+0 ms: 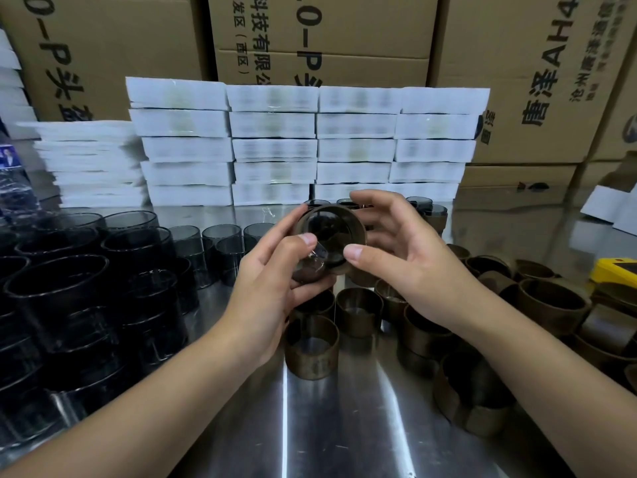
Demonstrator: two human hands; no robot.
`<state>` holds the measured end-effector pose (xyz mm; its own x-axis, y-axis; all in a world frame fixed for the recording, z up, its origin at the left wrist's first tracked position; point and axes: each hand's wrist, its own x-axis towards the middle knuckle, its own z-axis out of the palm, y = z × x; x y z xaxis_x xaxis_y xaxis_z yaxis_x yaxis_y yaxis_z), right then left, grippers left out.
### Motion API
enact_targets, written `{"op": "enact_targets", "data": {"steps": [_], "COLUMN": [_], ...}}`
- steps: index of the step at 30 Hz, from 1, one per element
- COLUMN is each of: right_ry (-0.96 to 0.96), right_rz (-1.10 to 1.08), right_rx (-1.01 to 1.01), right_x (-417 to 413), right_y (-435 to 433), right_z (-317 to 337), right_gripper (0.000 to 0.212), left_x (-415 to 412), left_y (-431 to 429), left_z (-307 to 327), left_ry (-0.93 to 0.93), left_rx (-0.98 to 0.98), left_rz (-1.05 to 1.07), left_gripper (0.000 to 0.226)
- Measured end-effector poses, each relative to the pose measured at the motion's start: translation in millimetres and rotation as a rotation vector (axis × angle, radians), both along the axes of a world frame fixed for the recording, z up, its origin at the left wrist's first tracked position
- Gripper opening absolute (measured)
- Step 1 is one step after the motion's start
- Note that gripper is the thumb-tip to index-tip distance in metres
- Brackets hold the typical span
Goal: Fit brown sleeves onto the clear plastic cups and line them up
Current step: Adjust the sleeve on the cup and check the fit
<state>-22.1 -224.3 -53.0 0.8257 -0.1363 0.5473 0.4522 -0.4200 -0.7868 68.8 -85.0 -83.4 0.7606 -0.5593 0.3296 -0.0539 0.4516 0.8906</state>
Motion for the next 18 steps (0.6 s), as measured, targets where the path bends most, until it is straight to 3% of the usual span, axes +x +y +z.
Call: {"op": "enact_targets", "data": {"steps": [6,14,18], "right_ry": [-0.003,-0.011,-0.064], "right_rz": [0.051,0.014,-0.059], "right_rx": [0.096,0.066,0.098], "right_x": [0,0,3], "right_y": [-7,-12,-12], "right_z": [4,6,5], "right_gripper": [0.041,0.026,0.014], "left_x": [-2,-4,-7], "left_y": [1,2,1], "left_z": [1,2,2], "left_ry": [-0.038,-0.072,-0.053], "left_rx": [-0.023,-0.015,-0.004], "left_rz": [0.012,0.025,-0.062], "left_gripper": [0.071,0.071,0.06]}}
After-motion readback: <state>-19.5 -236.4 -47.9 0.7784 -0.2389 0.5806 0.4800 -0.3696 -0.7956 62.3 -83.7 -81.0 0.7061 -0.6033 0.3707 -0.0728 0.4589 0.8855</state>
